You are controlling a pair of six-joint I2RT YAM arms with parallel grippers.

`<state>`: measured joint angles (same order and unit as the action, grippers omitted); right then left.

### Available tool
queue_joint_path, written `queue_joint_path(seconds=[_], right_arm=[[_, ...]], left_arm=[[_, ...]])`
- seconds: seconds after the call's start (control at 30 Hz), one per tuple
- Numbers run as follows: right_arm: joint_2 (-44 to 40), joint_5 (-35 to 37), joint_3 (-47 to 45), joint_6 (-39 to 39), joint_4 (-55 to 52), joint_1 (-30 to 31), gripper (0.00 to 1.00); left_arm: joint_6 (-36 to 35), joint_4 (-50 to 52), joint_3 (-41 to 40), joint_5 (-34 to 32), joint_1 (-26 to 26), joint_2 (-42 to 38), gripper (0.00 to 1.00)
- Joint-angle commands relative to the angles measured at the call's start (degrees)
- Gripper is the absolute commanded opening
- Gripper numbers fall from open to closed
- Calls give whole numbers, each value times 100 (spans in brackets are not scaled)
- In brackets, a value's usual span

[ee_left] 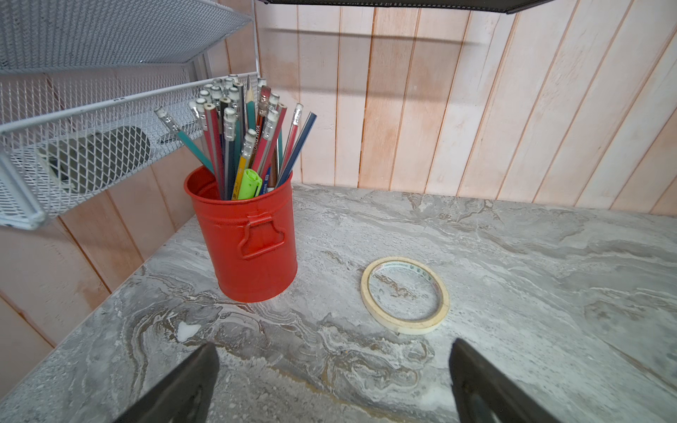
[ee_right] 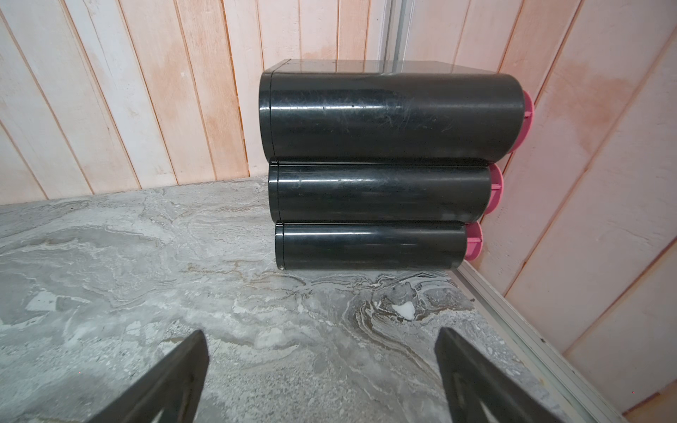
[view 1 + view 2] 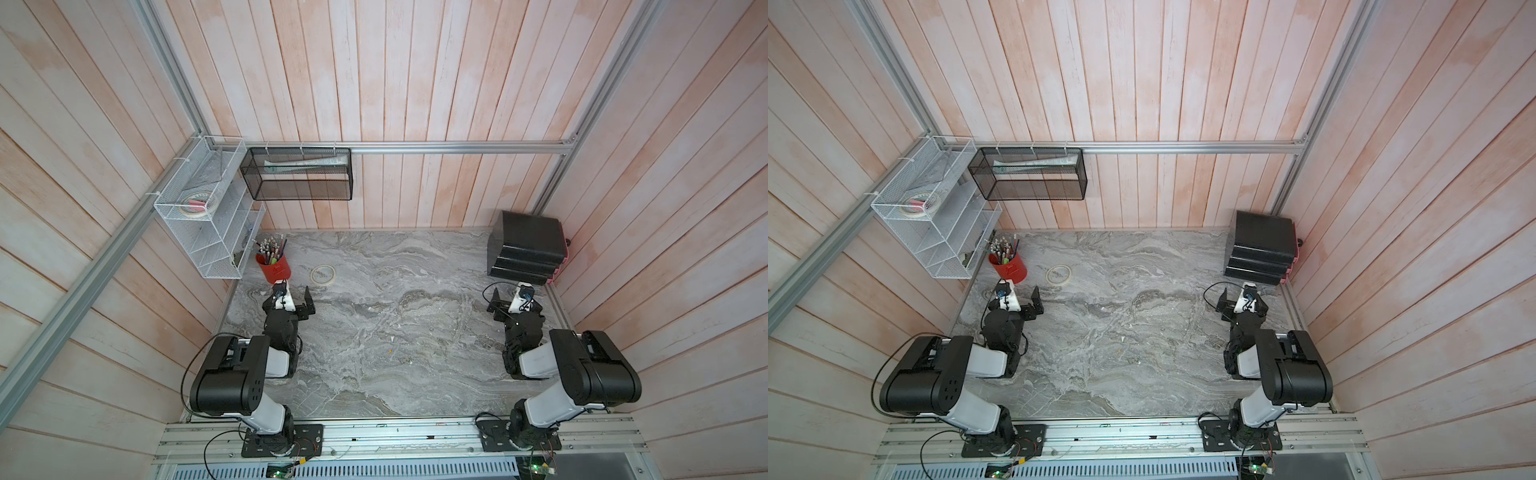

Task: Take the sponge out of the drawer
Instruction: Move the storage box to the center of the board.

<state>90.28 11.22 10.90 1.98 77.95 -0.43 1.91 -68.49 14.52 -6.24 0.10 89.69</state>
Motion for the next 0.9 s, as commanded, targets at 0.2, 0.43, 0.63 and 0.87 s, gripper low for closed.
queue_joint_path(seconds=[0.2,0.43,0.63,0.87], right_arm=[[-64,-46,63,75,11,16,98],[-81,-32,50,81,43,15,98],[-879,259,292,-139,-972,259,98],[-2284,294,775,33,-2464,636,98]], left_arm=[[-27,-22,59,27,2,3,100],[-27,-16,51,20,4,-4,100],[68,-402,-189,-226,-10,-115,100],[91,14,-339,-333,-13,-892,100]])
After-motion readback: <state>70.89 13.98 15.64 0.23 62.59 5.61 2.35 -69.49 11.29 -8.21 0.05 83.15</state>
